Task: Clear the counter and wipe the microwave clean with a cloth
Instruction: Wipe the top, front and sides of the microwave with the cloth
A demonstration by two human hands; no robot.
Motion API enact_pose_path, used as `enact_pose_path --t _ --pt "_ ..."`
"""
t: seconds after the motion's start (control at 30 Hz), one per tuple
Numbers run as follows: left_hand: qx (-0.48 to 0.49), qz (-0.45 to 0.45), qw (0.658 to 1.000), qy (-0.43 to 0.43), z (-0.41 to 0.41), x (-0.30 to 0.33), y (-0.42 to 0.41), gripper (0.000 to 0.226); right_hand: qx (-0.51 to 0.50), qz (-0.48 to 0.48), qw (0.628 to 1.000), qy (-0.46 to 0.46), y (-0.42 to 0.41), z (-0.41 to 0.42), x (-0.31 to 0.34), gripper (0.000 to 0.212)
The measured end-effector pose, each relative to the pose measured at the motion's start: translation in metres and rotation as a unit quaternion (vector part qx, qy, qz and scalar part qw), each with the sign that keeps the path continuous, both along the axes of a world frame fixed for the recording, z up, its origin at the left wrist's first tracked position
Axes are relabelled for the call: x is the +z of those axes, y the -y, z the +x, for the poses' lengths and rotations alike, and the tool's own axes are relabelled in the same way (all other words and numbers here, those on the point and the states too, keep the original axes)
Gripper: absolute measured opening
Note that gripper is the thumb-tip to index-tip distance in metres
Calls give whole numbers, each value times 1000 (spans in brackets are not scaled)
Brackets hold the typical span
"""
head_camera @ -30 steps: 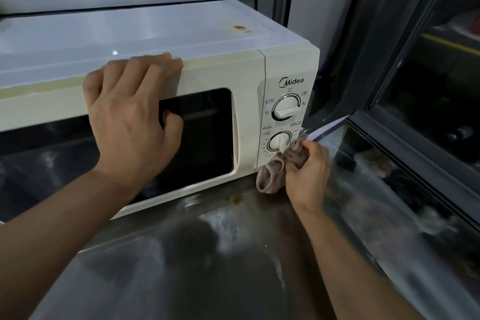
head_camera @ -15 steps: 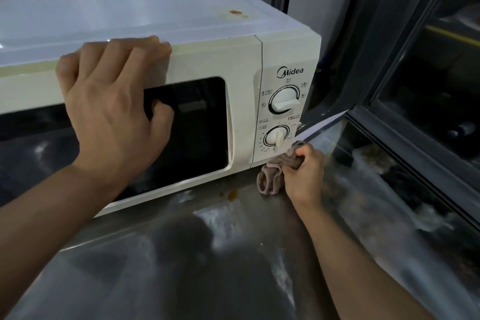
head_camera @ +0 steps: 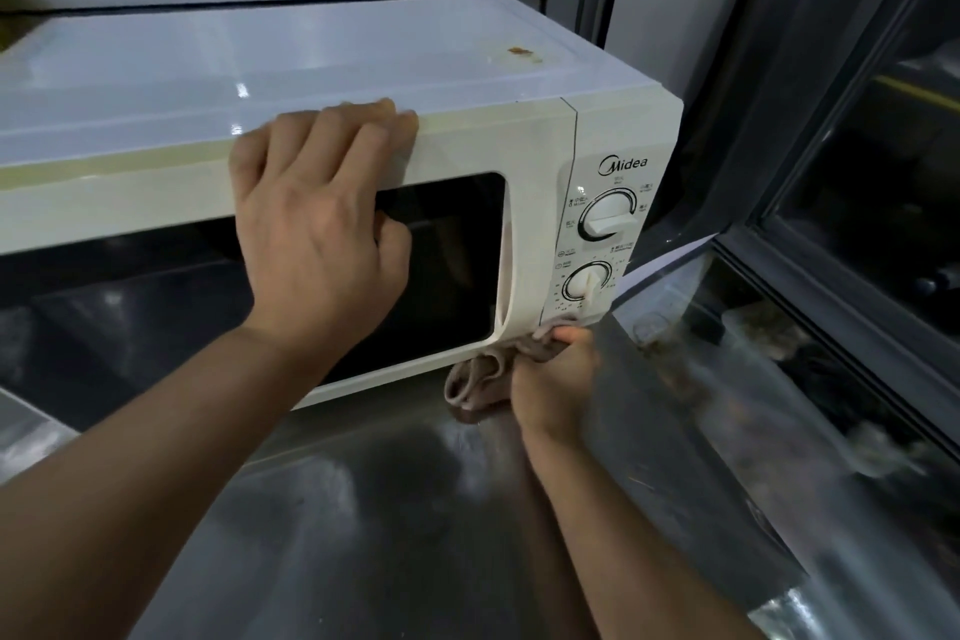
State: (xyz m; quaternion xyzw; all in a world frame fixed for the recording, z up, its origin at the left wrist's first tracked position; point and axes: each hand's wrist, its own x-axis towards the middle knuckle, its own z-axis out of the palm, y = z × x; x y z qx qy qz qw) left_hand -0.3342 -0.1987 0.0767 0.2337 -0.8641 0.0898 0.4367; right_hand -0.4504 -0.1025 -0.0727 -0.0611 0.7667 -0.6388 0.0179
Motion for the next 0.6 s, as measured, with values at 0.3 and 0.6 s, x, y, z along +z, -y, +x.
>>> enact_pose_path --t 0.3,0.6 --pt "-12 26 999 30 4 5 -2 62 -58 -30 998 18 3 -17 5 30" --pt "-40 19 991 125 57 28 14 71 16 13 999 24 28 73 11 25"
